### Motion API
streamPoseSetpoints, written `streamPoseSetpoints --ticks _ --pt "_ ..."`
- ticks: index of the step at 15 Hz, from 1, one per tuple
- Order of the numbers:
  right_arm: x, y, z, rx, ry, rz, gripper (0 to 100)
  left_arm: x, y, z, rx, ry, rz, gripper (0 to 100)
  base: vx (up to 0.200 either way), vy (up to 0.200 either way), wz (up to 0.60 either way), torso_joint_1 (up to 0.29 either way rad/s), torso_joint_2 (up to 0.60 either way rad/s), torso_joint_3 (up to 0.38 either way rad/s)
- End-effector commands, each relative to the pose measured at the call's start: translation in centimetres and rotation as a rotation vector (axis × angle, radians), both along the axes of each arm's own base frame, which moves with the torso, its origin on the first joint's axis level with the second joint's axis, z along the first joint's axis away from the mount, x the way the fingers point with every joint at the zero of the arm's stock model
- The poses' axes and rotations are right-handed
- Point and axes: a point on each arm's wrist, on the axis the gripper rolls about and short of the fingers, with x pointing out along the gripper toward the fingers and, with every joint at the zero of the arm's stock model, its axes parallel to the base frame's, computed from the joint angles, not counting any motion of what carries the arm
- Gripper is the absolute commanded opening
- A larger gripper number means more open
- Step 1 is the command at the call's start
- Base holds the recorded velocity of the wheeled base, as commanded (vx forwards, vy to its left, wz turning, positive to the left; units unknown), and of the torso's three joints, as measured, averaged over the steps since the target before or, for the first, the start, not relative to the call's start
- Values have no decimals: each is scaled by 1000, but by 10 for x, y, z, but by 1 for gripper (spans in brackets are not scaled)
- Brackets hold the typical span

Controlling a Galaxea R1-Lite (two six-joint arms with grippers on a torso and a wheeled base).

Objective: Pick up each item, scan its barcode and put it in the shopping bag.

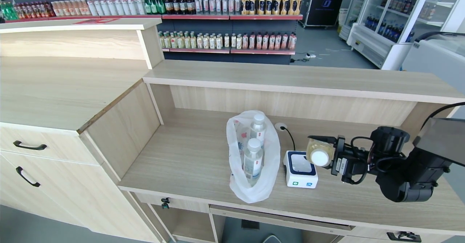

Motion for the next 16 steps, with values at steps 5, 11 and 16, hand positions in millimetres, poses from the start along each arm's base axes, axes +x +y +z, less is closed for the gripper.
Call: streamPoseSetpoints --ticks 5,11,16 --pt "8 9 -13 0 14 24 0 0 0 0 0 -1 0 100 0 0 0 0 0 0" --pt "22 20 -19 3 -7 50 0 0 0 0 0 -1 0 100 0 0 0 0 0 0" --pt "28 27 -24 6 -8 68 0 0 0 0 0 -1 0 100 0 0 0 0 0 0"
